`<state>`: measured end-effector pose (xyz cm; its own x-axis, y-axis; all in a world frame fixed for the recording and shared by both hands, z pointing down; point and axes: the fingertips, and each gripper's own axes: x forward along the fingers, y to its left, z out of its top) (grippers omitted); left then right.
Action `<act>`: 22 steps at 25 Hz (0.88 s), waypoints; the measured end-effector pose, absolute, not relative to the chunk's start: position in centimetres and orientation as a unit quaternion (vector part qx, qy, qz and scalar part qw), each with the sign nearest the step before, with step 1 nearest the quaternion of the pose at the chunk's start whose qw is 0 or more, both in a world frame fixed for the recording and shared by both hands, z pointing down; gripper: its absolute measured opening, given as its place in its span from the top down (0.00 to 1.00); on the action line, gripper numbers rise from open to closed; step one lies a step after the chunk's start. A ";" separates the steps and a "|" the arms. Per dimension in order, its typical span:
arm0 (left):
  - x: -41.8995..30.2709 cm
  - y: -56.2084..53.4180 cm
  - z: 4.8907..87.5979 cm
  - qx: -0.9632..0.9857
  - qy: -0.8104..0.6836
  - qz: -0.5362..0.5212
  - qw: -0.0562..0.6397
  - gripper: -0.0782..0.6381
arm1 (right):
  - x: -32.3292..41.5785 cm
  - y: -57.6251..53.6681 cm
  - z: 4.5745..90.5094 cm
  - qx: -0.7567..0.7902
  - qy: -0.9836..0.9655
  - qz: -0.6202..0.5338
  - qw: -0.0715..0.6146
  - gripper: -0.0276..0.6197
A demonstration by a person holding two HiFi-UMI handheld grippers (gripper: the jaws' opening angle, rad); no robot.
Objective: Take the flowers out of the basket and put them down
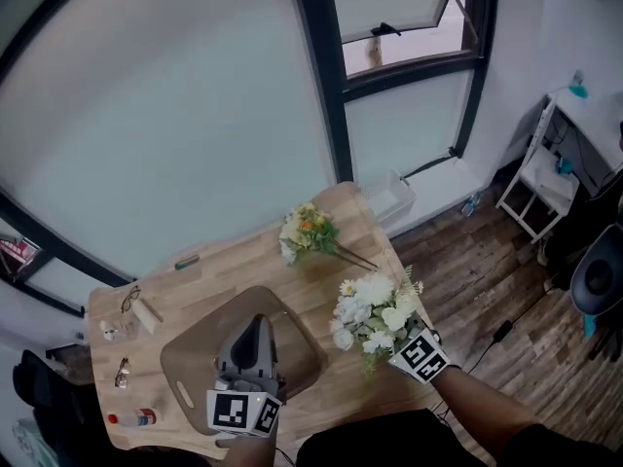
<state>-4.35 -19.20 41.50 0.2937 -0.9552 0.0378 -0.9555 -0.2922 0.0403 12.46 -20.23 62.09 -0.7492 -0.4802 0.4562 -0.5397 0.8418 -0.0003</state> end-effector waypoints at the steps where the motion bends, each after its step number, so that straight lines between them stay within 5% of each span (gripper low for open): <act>1: -4.3 -19.2 41.4 0.805 -0.592 0.002 0.026 0.89 | 12.7 -20.2 62.1 0.276 -0.932 0.066 0.227 0.45; 22: -7.0 -16.5 39.1 0.829 -0.558 -0.012 0.022 0.89 | 20.6 -17.7 53.6 0.428 -0.884 0.056 0.177 0.45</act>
